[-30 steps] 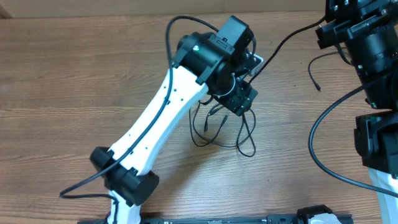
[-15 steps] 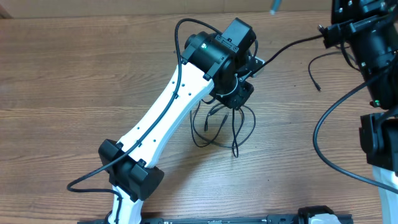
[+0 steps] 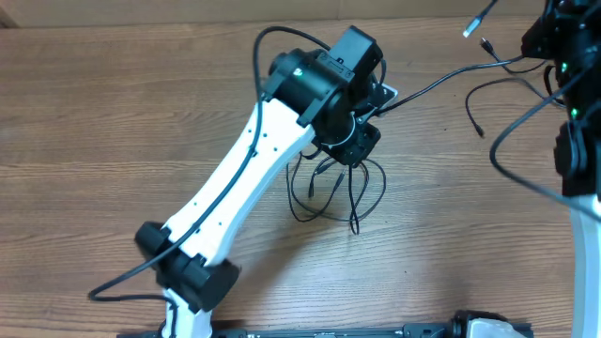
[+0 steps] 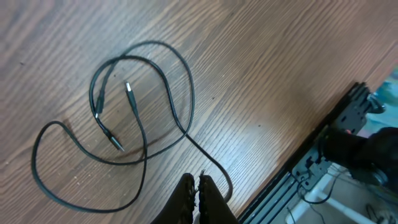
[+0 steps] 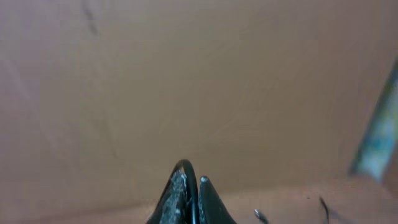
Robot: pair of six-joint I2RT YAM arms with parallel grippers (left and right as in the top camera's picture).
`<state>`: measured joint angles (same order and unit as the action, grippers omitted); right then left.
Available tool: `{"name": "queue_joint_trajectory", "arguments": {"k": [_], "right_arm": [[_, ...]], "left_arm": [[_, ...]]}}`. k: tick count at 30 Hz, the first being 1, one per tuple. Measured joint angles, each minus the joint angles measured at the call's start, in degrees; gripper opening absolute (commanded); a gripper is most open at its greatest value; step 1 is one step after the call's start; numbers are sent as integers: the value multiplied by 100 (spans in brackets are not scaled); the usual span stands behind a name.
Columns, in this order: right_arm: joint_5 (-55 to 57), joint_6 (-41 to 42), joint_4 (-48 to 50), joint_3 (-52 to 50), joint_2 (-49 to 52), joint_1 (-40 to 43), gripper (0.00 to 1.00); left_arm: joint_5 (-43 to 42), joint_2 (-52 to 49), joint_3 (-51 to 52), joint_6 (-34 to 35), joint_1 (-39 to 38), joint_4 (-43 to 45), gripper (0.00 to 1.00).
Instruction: Untangle cables
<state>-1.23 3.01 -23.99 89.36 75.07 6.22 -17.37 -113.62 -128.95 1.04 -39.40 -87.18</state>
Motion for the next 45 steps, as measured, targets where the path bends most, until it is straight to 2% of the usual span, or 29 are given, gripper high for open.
{"name": "queue_joint_trajectory", "arguments": {"k": [13,14,17,19,20,23,29,32,40,45], "right_arm": [[-9,254,-1014,2,586,343,4],[-70,271,-1178,2,649,345,8],[-339,282,-1576,2,809,345,36],[-542,251,-1825,2,885,350,69],[-640,302,-1921,0,929,350,81],[-826,289,-2168,0,1045,350,94],[-1222,166,-2618,0,1121,350,98],[-2168,-459,-2780,0,1121,354,98],[-4992,-2590,-3665,0,1121,234,98],[-5678,-3541,-3858,0,1121,-326,99]], "left_arm": [[745,1152,0,197,-2,175,4],[782,1226,0,245,-2,229,4],[876,1394,2,417,-2,446,4],[957,1497,2,568,-2,538,4],[1023,1565,2,667,-2,579,4],[1309,1738,2,1008,-2,616,4],[2107,2037,2,1849,17,621,4],[2503,2090,2,2297,136,616,4],[2900,2090,2,3359,575,472,4],[2940,2090,2,4240,831,428,4]]}}
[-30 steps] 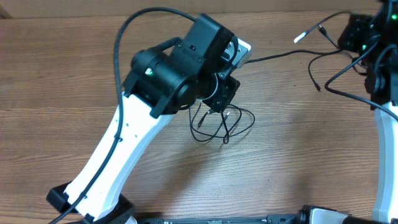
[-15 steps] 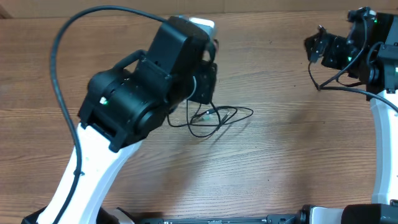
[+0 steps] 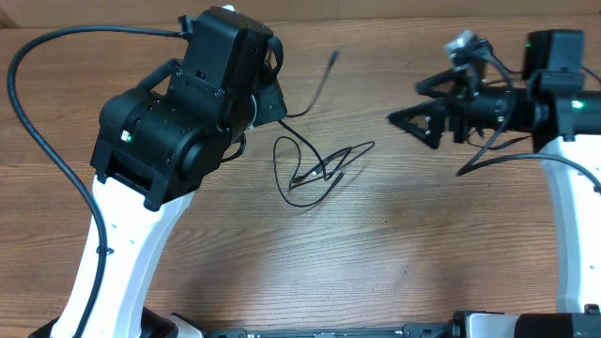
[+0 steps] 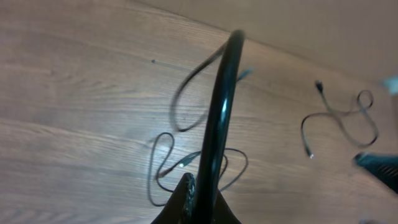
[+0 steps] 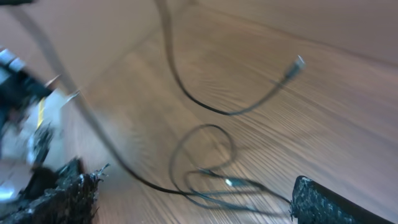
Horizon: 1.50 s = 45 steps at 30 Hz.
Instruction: Untangle cables
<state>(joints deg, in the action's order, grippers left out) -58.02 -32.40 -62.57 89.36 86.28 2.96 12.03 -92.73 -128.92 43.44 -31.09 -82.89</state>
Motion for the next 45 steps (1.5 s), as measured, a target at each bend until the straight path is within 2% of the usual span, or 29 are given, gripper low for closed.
{"name": "queue_joint_trajectory", "arguments": {"k": [8,19,27,30,34,42,45], "right_arm": [[-254,-431,485,0,0,-1281,100],[-37,-299,1174,0,0,-2529,99],[144,155,1849,0,0,-2743,70],[153,417,2059,0,0,-2743,64],[162,575,2061,0,0,-2743,62],[177,697,2072,0,39,-2743,34],[188,706,2085,0,92,-2743,20]], "left_arm": [[-142,0,0,658,0,-2,4],[-542,0,0,1366,0,-13,4],[-669,0,0,1672,0,-249,5],[-715,-2,0,1864,0,-267,4],[-839,-2,0,2103,0,-269,4],[-1235,-2,0,2706,0,-269,4],[-1377,-2,0,2874,0,-271,4]]}}
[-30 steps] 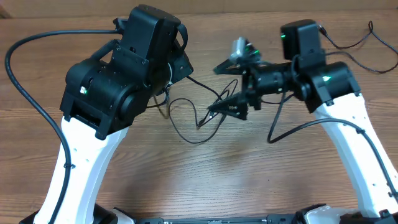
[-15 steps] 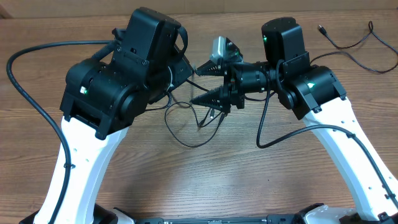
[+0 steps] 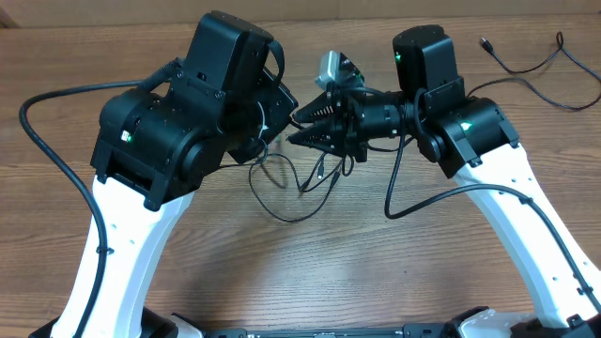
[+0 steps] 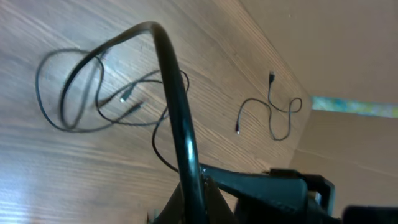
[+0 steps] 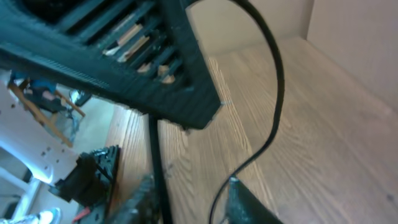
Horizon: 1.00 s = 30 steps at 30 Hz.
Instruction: Untangle cables
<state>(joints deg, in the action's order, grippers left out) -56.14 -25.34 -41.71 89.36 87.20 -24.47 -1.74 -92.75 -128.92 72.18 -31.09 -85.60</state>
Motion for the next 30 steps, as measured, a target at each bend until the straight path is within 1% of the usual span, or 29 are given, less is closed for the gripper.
{"name": "queue_joint_trajectory", "arguments": {"k": [1,2,3,6,8,9,10,11,12,13,14,18,20,26,30], "right_arm": [[0,9,2,0,24,0,15],[-2,20,0,0,48,0,6],[-4,11,-9,0,70,0,4],[-57,-11,-24,0,105,-17,4],[-57,-13,-24,0,109,-26,4],[-57,-15,-24,0,111,-28,4],[-48,-13,-20,0,111,-28,4],[-37,-7,-13,0,116,-28,4],[-26,17,9,0,122,-26,4],[-15,81,59,0,129,-26,4],[-2,164,131,0,133,-26,4],[234,686,505,0,140,-28,4],[575,1150,660,0,140,-26,4],[1469,1963,763,0,138,0,4],[1718,2262,769,0,70,118,4]], "left_arm": [[-42,0,0,48,0,0,4],[-72,0,0,98,0,7,5],[-92,0,0,127,0,9,4],[-111,0,0,168,0,11,5],[-107,0,0,188,2,4,14],[-96,0,0,208,0,-9,25],[-83,0,0,234,0,-37,41],[-52,0,0,278,0,-68,68],[9,0,0,271,-4,-109,82],[90,0,0,284,-4,-166,94],[160,0,0,286,-4,-219,100],[529,0,0,291,-4,-422,100],[761,0,0,289,-4,-540,100],[1235,0,0,289,-4,-868,100],[1447,0,0,289,-4,-964,100]]}}
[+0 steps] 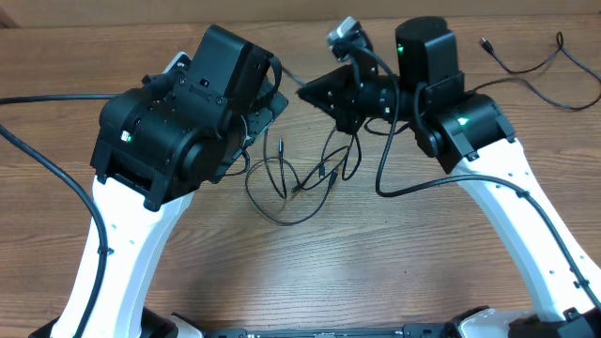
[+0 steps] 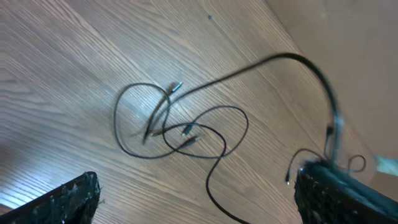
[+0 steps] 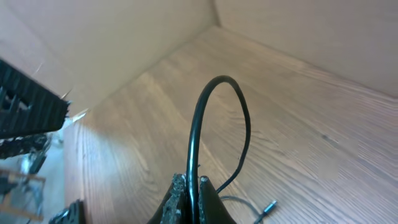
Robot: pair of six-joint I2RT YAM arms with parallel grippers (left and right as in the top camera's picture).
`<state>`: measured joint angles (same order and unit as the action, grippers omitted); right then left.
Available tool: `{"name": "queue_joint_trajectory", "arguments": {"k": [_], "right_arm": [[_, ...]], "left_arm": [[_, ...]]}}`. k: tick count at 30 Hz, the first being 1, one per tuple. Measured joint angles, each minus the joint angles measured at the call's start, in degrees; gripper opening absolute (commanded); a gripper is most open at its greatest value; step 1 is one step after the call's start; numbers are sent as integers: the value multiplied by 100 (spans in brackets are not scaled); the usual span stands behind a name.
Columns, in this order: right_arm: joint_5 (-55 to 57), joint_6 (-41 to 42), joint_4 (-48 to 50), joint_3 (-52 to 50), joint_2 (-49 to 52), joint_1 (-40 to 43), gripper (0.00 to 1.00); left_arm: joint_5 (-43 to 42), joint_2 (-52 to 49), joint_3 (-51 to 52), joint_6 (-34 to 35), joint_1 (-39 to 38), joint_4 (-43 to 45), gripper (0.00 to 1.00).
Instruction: Untangle cables
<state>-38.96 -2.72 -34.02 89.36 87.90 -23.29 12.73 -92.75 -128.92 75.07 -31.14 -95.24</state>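
Observation:
A tangle of thin black cables (image 1: 300, 176) lies on the wooden table between the arms; its loops and plugs show in the left wrist view (image 2: 177, 121). My right gripper (image 1: 324, 94) is shut on one black cable (image 3: 214, 87), which arches up from the fingertips (image 3: 191, 184) and drops back to the tangle. A silver plug (image 3: 268, 208) lies below it. My left gripper (image 1: 274, 99) hangs wide open over the tangle, its fingers (image 2: 68, 199) far apart with nothing between them.
A separate black cable (image 1: 531, 58) lies loose at the table's back right corner; a bit of it shows by the right finger in the left wrist view (image 2: 297, 163). The arms' own thick cables hang beside them. A cardboard wall stands behind the table.
The left gripper, then shut on a black cable, is now open. The right gripper, then open beside that cable, is now shut on it and sits slightly higher.
The left gripper was shut on a cable over the tangle while the right one held another cable at the back right. Then that cable lay loose at the back right and the right gripper was open. The grippers met; the cable passed from left to right.

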Motion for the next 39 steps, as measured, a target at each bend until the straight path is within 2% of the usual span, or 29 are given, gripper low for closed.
{"name": "queue_joint_trajectory", "arguments": {"k": [4,14,21,24,31,39], "right_arm": [[107,264,85,0,-236,181,4],[181,1276,1231,0,-1252,826,4],[168,1753,1792,0,-1840,1051,4],[173,1788,1539,4,-1952,1217,4],[304,1408,114,28,-1912,1473,4],[1547,739,-1069,26,-1906,1648,4]], "left_arm": [[155,0,0,-61,0,-127,100],[284,-2,0,-1274,0,-129,100],[297,-2,0,-1532,0,-131,100],[297,-2,0,-1554,0,-131,100],[297,-2,0,-1556,0,-142,100],[299,-2,0,-1558,0,-144,100]]}}
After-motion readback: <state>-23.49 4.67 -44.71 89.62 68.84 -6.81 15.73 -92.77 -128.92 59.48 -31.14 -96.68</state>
